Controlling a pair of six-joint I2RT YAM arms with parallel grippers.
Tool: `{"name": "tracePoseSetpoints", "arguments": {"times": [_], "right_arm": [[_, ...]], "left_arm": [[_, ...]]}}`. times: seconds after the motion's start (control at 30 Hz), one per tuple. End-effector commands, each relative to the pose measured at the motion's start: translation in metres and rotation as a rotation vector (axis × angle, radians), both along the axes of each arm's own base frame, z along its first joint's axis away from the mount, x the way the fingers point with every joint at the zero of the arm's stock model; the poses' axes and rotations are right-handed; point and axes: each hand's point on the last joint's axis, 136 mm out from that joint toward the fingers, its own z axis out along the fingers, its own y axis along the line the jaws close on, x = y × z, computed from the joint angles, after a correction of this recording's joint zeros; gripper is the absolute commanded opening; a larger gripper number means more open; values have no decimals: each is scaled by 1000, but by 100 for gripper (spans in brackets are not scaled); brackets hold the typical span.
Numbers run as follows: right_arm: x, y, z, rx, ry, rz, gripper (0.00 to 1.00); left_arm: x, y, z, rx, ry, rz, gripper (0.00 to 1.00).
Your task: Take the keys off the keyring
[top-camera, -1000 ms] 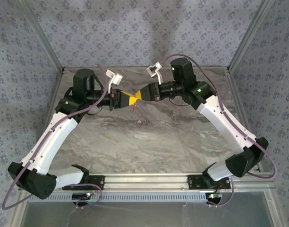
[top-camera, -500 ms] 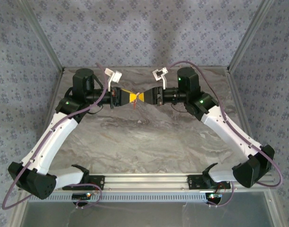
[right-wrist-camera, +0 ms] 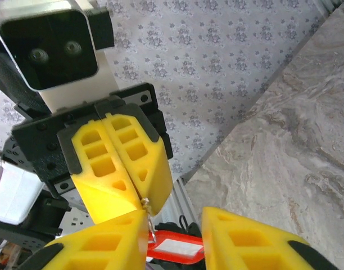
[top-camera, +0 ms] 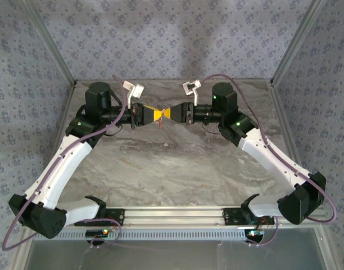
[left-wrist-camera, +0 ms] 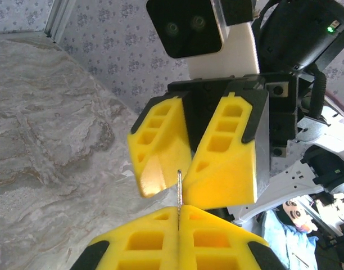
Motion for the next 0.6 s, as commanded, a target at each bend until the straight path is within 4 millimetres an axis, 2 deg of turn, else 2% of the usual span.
{"name": "tracePoseSetpoints", "arguments": {"times": [0.0,0.17,0.3,0.4,0.47,0.57], "right_arm": [[0,-6,27,59,-55,-29,28],[0,0,29,66,-50,-13,27],[-3,7,29,66,-47,18,13],[-5,10,30,66,-53,30,12],[-7,11,32,71,-60,41,1],[-8,11,33,46,-75,42,0]], "left_arm": [[-10,2,12,-31,-42,-21,0],[-11,1,11,-32,-39,-24,0],[-12,1,12,-35,-44,-29,0],[-13,0,12,-35,-46,-33,0],[-13,0,11,-30,-47,-33,0],[-12,0,8,-24,-40,-31,0]]}}
